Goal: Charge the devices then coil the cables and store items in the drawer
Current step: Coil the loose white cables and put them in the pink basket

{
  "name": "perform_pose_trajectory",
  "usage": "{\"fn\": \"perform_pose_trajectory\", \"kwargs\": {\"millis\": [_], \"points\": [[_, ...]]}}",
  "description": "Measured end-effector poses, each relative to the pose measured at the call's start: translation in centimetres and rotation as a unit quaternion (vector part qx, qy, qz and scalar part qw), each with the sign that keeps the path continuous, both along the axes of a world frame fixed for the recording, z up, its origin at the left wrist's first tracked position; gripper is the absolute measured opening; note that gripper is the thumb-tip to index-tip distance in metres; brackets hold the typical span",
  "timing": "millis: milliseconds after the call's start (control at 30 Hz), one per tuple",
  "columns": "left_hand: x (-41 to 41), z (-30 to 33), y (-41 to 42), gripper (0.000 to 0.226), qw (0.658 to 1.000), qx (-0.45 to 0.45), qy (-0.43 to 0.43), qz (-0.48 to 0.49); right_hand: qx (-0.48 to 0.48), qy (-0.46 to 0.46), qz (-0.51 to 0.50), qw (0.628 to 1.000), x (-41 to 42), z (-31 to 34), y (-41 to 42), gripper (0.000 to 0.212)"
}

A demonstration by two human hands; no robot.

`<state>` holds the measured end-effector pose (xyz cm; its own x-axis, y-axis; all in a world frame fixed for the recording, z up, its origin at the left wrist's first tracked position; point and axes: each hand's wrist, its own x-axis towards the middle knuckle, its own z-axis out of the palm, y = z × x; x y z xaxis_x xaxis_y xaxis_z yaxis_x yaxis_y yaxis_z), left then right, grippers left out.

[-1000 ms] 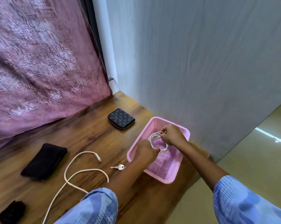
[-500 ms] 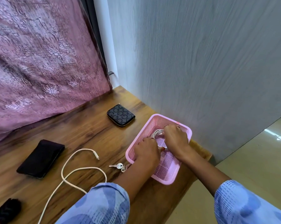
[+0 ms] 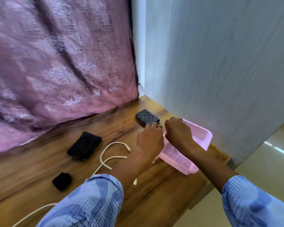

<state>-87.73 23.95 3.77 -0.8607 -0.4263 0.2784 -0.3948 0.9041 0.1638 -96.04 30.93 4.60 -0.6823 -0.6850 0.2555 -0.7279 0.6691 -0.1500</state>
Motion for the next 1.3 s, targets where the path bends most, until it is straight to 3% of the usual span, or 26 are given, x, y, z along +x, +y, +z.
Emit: {"fn": "perform_pose_trajectory", "kwargs": {"millis": [300, 467, 667, 767, 967, 1133, 1300], "points": [[16.3, 0.2, -9.7, 0.026, 0.991, 0.052, 0.02, 0.119, 0.034, -0.007, 0.139, 0.99, 11.7, 0.2, -4.6, 0.02], [27.8, -0.9, -14.4, 0.025, 0.974, 0.078, -0.045, 0.208, 0.047, -0.024, 0.204, 0.978, 20.7, -0.4, -7.4, 0.021], [39.7, -3.0, -16.4, 0.027, 0.937, 0.142, 0.0, 0.319, 0.088, -0.039, 0.277, 0.956, 30.5, -2.2, -12.0, 0.02], [44.4, -3.8, -16.4, 0.027, 0.913, 0.176, 0.014, 0.368, 0.139, -0.043, 0.339, 0.929, 34.0, -3.2, -14.6, 0.024], [52.5, -4.1, -16.2, 0.021, 0.876, 0.181, 0.064, 0.443, 0.203, -0.063, 0.499, 0.84, 40.3, -5.4, -17.9, 0.044], [56.4, -5.1, -15.2, 0.023, 0.856, 0.223, 0.071, 0.46, 0.223, -0.005, 0.557, 0.8, 44.4, -7.4, -18.4, 0.033], [57.4, -6.1, -14.5, 0.022, 0.858, 0.238, 0.088, 0.447, 0.19, 0.002, 0.531, 0.826, 46.1, -8.2, -18.8, 0.015]]}}
